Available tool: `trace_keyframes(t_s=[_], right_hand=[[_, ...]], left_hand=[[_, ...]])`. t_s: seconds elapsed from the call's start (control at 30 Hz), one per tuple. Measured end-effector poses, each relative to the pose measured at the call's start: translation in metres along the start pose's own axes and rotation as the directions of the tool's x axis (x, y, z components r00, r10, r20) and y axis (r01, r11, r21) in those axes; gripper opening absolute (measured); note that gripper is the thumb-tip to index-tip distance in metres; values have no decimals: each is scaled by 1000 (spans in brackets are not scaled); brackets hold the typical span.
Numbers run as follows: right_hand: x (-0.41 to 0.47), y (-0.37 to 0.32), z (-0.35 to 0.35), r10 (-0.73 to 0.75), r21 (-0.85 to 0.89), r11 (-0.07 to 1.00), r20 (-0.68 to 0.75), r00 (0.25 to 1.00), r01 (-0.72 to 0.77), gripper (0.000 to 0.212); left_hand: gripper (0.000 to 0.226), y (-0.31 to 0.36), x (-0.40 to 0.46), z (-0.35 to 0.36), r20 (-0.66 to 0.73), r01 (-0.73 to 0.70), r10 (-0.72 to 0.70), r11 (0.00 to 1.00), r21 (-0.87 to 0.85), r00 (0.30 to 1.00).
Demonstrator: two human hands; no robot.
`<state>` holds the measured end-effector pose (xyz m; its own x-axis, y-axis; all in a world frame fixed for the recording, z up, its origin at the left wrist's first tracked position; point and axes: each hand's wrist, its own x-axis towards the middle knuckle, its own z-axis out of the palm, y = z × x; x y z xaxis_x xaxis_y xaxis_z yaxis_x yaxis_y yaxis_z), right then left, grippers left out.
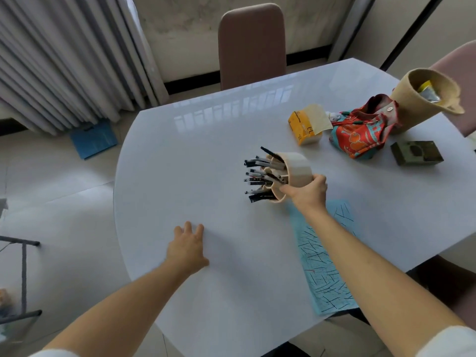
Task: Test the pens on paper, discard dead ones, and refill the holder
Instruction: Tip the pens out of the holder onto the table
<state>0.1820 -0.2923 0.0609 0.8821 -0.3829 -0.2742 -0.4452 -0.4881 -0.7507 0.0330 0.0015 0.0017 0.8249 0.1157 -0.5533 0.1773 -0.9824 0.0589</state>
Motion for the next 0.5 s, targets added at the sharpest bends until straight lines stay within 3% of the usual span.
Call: trace_keyframes(t_s=[0.13, 0.33, 0.5], right_hand=[[-16, 2, 16, -167, -163, 973, -16, 986, 162, 93], [-26, 7, 27, -199, -193, 958, 81, 977, 211, 96], [-36, 7, 29, -270, -196, 941, 53, 962, 275, 90]], left_hand=[[93, -1, -1, 0, -4, -9, 9, 1000, -6, 1000], [85, -3, -2, 0, -10, -25, 25, 1000, 4, 1000], [87, -4, 1, 1, -10, -28, 28, 1000, 6, 1000]])
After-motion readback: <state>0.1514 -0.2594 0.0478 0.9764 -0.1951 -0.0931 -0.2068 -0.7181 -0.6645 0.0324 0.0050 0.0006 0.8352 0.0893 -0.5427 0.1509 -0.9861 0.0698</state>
